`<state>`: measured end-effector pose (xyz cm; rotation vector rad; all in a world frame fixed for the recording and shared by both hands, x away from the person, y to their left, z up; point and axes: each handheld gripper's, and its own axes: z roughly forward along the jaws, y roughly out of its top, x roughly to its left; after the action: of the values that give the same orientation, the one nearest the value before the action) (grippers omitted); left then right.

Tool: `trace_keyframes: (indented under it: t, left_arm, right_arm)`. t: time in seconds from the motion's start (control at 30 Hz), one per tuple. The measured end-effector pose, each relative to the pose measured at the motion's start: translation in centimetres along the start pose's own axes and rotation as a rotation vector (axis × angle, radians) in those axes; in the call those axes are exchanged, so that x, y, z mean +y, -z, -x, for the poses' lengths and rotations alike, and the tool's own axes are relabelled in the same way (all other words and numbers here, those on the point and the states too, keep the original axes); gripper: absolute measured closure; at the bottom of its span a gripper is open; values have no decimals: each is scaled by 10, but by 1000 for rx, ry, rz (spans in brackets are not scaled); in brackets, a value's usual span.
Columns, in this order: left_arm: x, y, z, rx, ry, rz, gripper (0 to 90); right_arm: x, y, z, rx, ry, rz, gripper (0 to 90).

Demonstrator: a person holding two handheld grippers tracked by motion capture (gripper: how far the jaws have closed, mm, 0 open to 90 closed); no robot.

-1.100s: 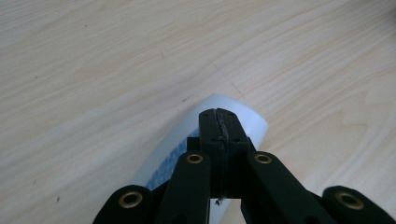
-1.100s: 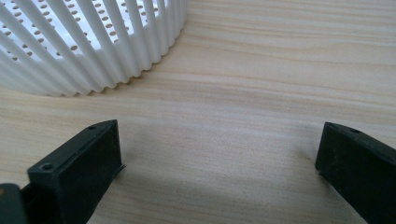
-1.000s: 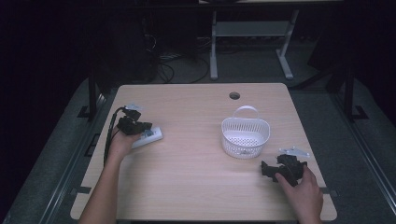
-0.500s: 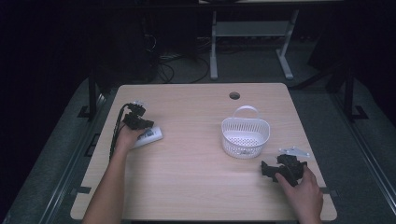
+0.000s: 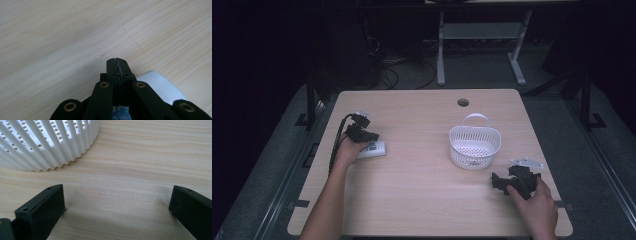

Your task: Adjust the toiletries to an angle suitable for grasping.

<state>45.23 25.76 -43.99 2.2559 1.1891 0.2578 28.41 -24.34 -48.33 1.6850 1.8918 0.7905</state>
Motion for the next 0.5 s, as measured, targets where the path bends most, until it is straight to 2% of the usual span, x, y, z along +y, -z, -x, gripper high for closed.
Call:
trace_keyframes:
  t: [0.27, 0.5]
  left_arm:
    - [-8, 0, 11, -31, -18, -16, 900]
    - [-15, 4, 20, -37, -35, -23, 900]
  right_arm:
    - [0, 0, 0, 0, 0, 0, 0]
    - [0, 0, 0, 0, 0, 0, 0]
